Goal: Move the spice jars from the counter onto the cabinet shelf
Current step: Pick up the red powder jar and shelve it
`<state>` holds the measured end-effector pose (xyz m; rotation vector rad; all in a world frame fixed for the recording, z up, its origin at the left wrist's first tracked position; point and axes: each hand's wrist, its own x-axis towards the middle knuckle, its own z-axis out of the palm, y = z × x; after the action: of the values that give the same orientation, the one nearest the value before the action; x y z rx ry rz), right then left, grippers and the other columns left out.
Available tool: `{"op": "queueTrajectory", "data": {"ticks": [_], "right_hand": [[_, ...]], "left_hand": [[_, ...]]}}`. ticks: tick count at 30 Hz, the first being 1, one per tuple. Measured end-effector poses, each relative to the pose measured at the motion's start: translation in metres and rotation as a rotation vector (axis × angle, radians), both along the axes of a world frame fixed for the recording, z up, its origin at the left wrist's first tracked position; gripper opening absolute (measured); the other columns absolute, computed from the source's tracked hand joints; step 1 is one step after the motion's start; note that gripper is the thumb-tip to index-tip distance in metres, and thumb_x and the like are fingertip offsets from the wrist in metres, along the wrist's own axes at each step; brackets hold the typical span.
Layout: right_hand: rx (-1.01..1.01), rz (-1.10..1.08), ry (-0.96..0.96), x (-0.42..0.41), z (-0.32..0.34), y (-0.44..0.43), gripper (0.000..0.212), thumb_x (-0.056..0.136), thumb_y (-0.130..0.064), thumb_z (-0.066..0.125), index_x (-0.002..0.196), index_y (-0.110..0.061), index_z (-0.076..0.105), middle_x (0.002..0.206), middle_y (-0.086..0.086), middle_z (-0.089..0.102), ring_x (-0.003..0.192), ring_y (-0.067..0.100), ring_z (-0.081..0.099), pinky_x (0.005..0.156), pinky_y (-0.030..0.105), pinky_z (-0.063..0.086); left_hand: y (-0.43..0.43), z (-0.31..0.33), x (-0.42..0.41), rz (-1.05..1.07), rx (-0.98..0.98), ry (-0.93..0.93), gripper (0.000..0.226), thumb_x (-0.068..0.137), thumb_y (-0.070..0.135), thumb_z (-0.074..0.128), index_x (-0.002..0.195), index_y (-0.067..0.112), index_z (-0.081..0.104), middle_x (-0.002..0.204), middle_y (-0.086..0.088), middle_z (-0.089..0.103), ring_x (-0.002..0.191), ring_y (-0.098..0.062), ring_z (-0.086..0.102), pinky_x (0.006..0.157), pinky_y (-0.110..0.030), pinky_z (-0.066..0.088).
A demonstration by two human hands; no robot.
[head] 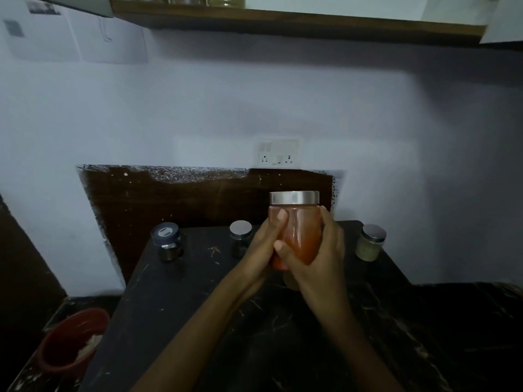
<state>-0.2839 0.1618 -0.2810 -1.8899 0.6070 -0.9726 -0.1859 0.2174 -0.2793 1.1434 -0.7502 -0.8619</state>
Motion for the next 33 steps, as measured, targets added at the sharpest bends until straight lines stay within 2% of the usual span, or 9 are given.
{"op": "queueTrajectory", "data": {"ticks": [4,8,11,14,17,21,25,30,33], "right_hand": [[-0.012,-0.018,0.039,0.011,-0.002,0.002,0.109,0.064,-0.045,0.077,0.146,-0.035,0.007,0.148,-0.005,0.020,0.128,0.010,0.028,0.089,0.029,0.036],[0.095,0.005,-0.027,0.014,0.002,-0.003,0.100,0.067,-0.031,0.079,0.145,-0.030,0.017,0.143,-0.005,0.032,0.123,0.011,0.036,0.090,0.031,0.040],[0.224,0.061,-0.085,0.012,0.009,-0.006,0.090,0.071,-0.024,0.076,0.143,-0.033,0.024,0.127,-0.011,0.036,0.112,0.010,0.040,0.083,0.032,0.046],[0.317,0.127,-0.140,0.011,0.010,-0.008,0.082,0.072,-0.021,0.074,0.140,-0.033,0.030,0.126,-0.009,0.042,0.112,0.014,0.047,0.077,0.028,0.049],[0.436,0.199,-0.157,0.010,0.010,-0.008,0.081,0.068,-0.031,0.076,0.139,-0.028,0.037,0.129,0.000,0.050,0.110,0.019,0.055,0.078,0.032,0.052],[0.547,0.313,-0.201,0.008,0.009,-0.009,0.078,0.049,-0.045,0.074,0.122,-0.034,0.046,0.116,-0.001,0.059,0.100,0.017,0.062,0.072,0.031,0.055],[0.600,0.369,-0.232,0.008,0.006,-0.013,0.074,0.045,-0.051,0.068,0.115,-0.037,0.049,0.115,0.000,0.060,0.100,0.019,0.063,0.071,0.032,0.055],[0.597,0.389,-0.261,0.009,0.005,-0.017,0.067,0.052,-0.046,0.069,0.115,-0.038,0.049,0.115,-0.001,0.061,0.097,0.015,0.065,0.068,0.029,0.056],[0.566,0.374,-0.302,0.011,0.005,-0.020,0.080,0.052,-0.047,0.069,0.127,-0.036,0.042,0.118,-0.006,0.057,0.098,0.013,0.065,0.067,0.026,0.056]], "left_hand": [[0.009,0.000,0.003,-0.013,-0.030,0.081,0.053,0.085,0.060,0.034,0.127,0.030,0.046,0.124,-0.003,0.059,0.113,-0.016,0.060,0.086,-0.027,0.054],[0.012,0.001,0.009,-0.011,0.008,0.049,0.057,0.088,0.055,0.032,0.138,0.028,0.038,0.127,-0.005,0.056,0.114,-0.017,0.060,0.086,-0.032,0.055],[0.014,0.004,0.015,0.035,0.037,0.021,0.043,0.090,0.056,0.035,0.126,0.035,0.045,0.124,-0.003,0.057,0.111,-0.017,0.061,0.087,-0.036,0.054],[0.013,0.010,0.015,0.081,0.055,0.033,0.051,0.080,0.064,0.038,0.122,0.036,0.048,0.124,-0.005,0.059,0.112,-0.019,0.061,0.091,-0.038,0.052],[0.009,0.010,0.015,0.039,0.041,0.081,0.066,0.076,0.066,0.036,0.129,0.027,0.046,0.122,-0.008,0.061,0.111,-0.022,0.062,0.088,-0.037,0.053],[0.007,0.012,0.010,0.012,0.028,0.113,0.050,0.072,0.063,0.037,0.108,0.032,0.051,0.110,-0.007,0.064,0.102,-0.021,0.063,0.086,-0.036,0.053],[0.003,0.013,0.006,0.020,0.015,0.126,0.049,0.071,0.062,0.040,0.107,0.032,0.052,0.109,-0.007,0.065,0.100,-0.020,0.064,0.084,-0.036,0.053],[0.000,0.014,0.005,0.038,-0.023,0.119,0.046,0.070,0.060,0.042,0.106,0.033,0.051,0.105,-0.005,0.065,0.092,-0.016,0.067,0.072,-0.030,0.056],[-0.001,0.016,0.006,0.042,-0.035,0.113,0.046,0.071,0.060,0.042,0.106,0.032,0.053,0.103,-0.004,0.067,0.090,-0.016,0.068,0.073,-0.031,0.057]]}}
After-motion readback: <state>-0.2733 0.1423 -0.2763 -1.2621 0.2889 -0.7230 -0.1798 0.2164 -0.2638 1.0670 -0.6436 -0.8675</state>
